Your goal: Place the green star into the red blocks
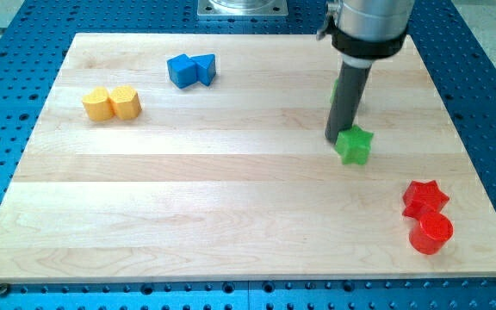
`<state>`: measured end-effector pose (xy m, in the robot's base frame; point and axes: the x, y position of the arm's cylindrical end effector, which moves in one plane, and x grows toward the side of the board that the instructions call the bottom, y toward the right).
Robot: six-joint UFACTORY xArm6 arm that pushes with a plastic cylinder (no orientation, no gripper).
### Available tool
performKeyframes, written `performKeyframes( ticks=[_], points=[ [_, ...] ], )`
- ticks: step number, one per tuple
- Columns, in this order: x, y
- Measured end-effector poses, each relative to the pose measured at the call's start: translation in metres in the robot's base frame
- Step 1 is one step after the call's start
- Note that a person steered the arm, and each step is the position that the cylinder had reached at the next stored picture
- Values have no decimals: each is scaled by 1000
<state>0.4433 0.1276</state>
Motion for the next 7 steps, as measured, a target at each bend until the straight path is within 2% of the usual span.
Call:
performKeyframes(
  ticks=[1, 2, 3, 5, 7],
  points=[
    [41, -2],
    [3, -15],
    [-2, 19],
    [48, 27],
    [62, 20]
  ],
)
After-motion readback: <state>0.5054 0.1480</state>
